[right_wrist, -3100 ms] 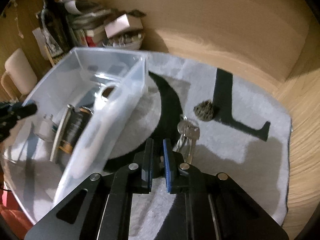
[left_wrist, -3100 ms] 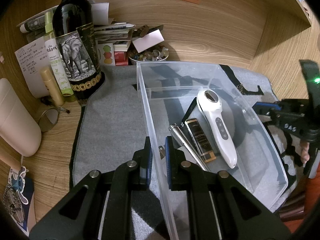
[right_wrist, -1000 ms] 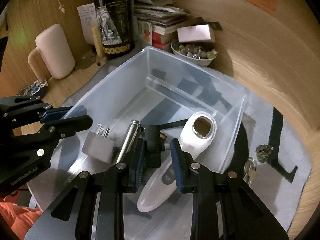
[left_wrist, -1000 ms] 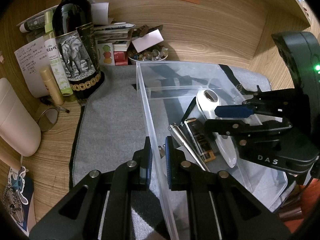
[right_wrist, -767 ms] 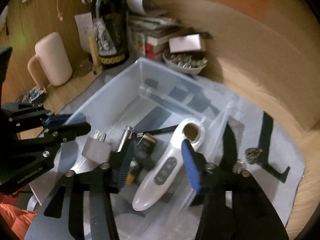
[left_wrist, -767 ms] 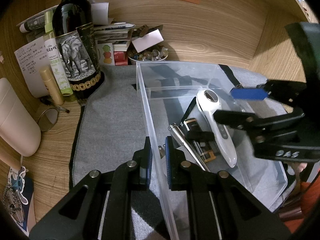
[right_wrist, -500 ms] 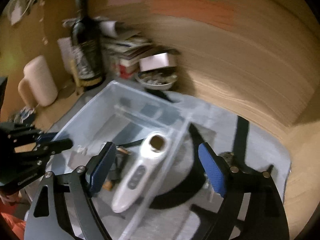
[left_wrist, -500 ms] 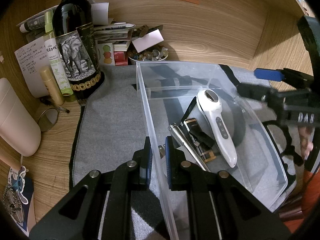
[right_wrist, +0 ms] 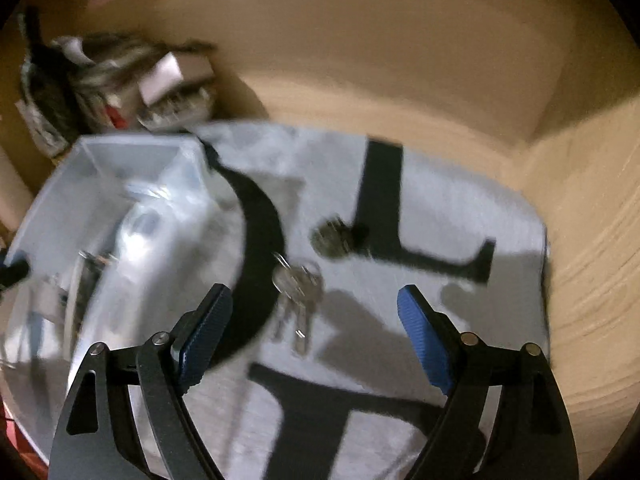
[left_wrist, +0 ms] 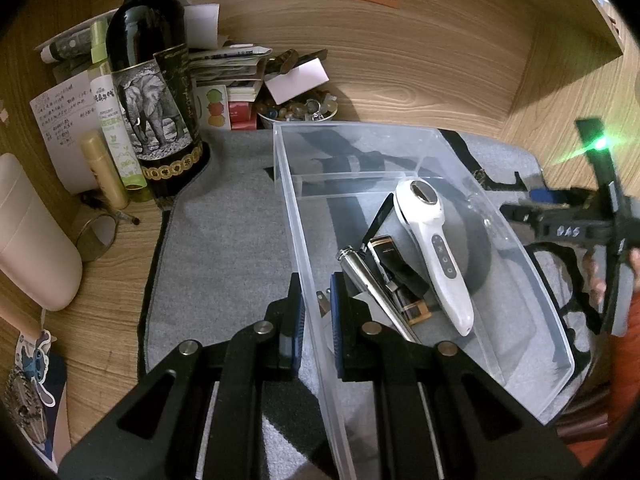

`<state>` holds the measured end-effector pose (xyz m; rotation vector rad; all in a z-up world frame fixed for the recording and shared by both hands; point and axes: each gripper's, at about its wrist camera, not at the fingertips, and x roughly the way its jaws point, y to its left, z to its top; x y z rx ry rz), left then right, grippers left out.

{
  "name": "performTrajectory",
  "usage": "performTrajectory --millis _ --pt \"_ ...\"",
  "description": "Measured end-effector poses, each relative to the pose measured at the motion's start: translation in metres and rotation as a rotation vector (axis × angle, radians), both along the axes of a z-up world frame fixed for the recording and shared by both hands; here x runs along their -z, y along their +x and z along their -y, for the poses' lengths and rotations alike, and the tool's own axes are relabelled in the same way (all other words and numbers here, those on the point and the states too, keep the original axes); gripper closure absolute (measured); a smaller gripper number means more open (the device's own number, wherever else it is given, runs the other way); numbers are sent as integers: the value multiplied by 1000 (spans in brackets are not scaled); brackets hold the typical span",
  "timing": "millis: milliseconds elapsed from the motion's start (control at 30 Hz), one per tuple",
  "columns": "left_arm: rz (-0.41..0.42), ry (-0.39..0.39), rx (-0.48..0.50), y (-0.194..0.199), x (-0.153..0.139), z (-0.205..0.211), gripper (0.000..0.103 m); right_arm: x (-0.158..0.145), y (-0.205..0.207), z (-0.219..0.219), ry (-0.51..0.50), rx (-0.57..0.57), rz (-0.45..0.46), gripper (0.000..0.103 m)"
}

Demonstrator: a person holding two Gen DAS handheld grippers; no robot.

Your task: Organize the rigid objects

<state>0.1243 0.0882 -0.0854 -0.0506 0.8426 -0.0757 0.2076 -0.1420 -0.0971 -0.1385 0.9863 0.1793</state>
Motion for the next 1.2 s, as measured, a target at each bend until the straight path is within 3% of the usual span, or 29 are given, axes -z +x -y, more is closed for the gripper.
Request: performTrajectory --millis 200,333,400,533,633,700,767,1000,1200 --pt "0 0 1 0 0 0 93 30 13 5 -2 -2 -84 20" --pt "-1 2 2 0 1 0 93 35 22 -4 -5 -30 -82 23" --pt "-1 2 2 0 1 1 93 38 27 -8 -4 -28 -83 34" --pt "-1 2 2 -1 1 1 93 39 38 -5 37 -5 -85 44" --pt "-2 -1 0 -1 1 1 93 38 39 -4 40 -17 -75 58" --pt "-2 0 0 -1 1 1 93 37 37 -8 41 -44 -67 75" --pt "-2 2 0 -1 1 1 93 35 31 -11 31 -65 -63 82" --pt "-2 2 1 -1 1 1 93 28 5 -18 28 -94 -38 82" --pt "-2 3 0 -1 1 1 93 5 -13 -16 40 -93 24 82"
